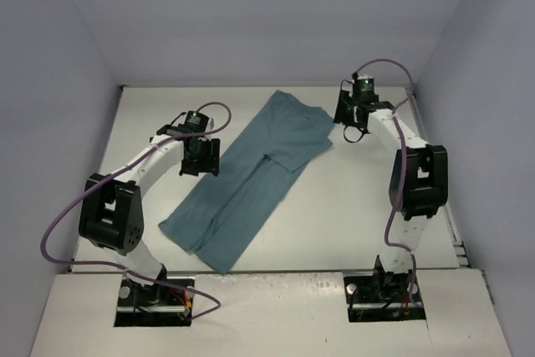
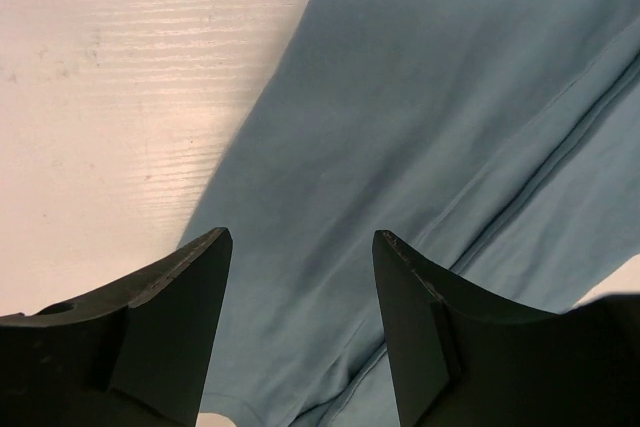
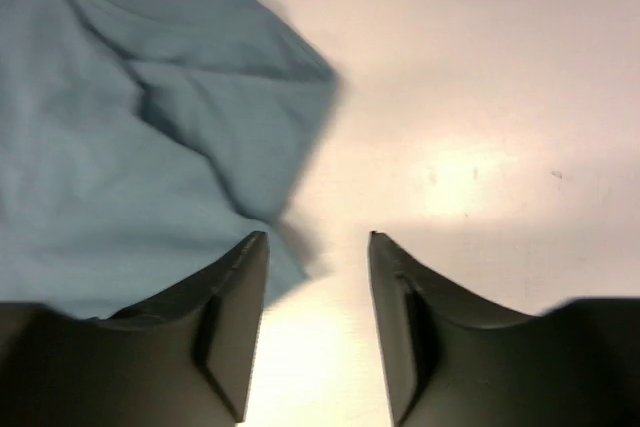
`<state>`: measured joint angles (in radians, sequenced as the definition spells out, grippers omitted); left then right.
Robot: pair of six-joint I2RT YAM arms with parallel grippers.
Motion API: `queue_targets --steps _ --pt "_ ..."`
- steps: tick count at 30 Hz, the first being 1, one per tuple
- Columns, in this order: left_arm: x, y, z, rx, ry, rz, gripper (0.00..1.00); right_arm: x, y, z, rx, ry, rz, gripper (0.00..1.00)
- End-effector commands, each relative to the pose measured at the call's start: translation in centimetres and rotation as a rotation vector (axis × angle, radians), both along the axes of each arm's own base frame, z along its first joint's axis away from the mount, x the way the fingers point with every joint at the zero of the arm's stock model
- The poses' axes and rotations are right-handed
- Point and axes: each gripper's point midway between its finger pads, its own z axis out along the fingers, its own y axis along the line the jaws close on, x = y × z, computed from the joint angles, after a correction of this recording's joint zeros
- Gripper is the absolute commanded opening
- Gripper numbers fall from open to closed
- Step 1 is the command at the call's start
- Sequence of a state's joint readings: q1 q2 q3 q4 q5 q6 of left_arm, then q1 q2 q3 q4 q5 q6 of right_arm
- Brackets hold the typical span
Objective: Fold and stack the t-shirts
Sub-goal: Rotate the tshirt 90 degrees
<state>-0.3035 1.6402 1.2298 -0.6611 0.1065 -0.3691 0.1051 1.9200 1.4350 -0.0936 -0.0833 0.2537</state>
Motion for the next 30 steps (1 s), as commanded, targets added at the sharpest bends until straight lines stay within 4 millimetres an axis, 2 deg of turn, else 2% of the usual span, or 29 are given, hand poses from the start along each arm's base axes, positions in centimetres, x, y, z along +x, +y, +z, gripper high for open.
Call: queue_targets --steps 1,4,7,11,15,19,20,26,30 --pt "1.5 -0.9 3.0 -0.045 -0.095 -0.071 0.56 -1.5 1.6 -0.7 0.113 0.008 0.093 0.38" --pt "1.4 -1.7 3.2 -0.067 -0.103 -0.110 0.56 -1.5 2.4 -1.5 0.140 0.015 0.156 0.37" --pt "1.6 -3.4 3.9 -0.088 -0.143 -0.182 0.56 -1.2 3.0 -2.7 0.159 0.033 0.186 0.37" --pt "2.6 -5.1 5.1 -0.094 -0.192 -0.237 0.56 -0.7 3.1 -3.7 0.168 0.044 0.190 0.36" --pt "3.4 -5.9 5.8 -0.114 -0.203 -0.241 0.56 -0.3 3.1 -5.0 0.178 0.055 0.187 0.35" --pt "3.0 -5.7 5.7 -0.110 -0.200 -0.245 0.56 -0.4 3.2 -5.5 0.178 0.061 0.196 0.34" --pt "2.8 -5.6 5.5 -0.108 -0.195 -0.248 0.56 -0.3 3.3 -5.5 0.183 0.059 0.202 0.31" --pt "2.1 -5.3 4.7 -0.104 -0.172 -0.241 0.56 0.2 4.4 -3.9 0.193 0.023 0.229 0.00" --pt "1.7 -5.0 4.5 -0.092 -0.169 -0.241 0.56 0.7 5.2 -1.2 0.193 -0.028 0.217 0.00"
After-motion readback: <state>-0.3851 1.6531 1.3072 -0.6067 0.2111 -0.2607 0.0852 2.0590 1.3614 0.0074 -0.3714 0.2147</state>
